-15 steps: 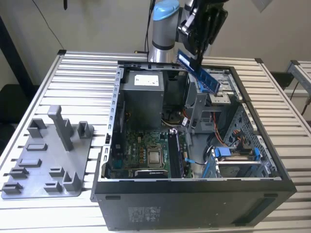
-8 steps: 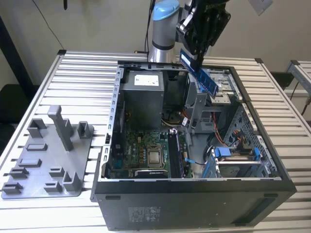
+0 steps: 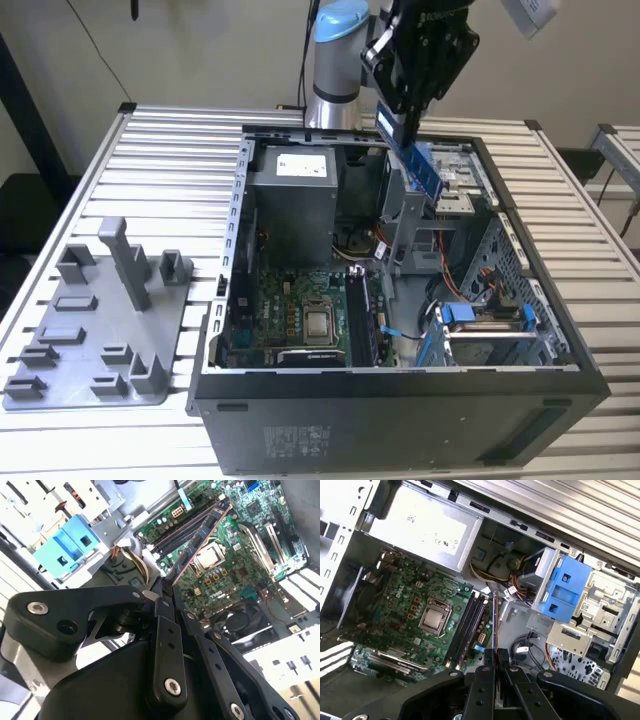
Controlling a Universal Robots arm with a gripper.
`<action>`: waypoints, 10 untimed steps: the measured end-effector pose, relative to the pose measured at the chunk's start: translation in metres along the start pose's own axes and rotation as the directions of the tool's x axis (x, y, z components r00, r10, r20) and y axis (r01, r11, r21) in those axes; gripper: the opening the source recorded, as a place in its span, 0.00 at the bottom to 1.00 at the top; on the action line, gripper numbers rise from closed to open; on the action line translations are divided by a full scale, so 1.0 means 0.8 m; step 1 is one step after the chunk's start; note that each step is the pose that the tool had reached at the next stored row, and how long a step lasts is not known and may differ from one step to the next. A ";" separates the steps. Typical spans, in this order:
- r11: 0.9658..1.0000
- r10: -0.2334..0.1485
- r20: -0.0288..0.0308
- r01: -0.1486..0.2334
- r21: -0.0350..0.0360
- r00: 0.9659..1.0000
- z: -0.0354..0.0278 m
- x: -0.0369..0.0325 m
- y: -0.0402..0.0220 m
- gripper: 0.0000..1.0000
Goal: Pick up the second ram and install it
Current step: 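Insert the second ram into the second slot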
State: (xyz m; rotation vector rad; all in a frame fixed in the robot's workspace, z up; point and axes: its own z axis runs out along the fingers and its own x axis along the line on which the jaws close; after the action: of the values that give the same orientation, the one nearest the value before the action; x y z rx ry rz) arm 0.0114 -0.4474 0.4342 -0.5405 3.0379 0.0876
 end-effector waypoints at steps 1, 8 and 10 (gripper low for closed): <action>1.000 0.012 0.001 -0.012 0.001 1.000 0.0005 0.0000 0.0000 0.14; 0.997 0.080 0.004 -0.080 0.005 0.997 0.0063 0.0005 -0.0002 0.14; 0.994 0.106 0.004 -0.106 0.006 0.994 0.0089 0.0007 -0.0003 0.14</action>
State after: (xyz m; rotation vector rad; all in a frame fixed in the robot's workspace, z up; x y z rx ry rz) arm 0.0113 -0.4474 0.4271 -0.3783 3.0607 0.0832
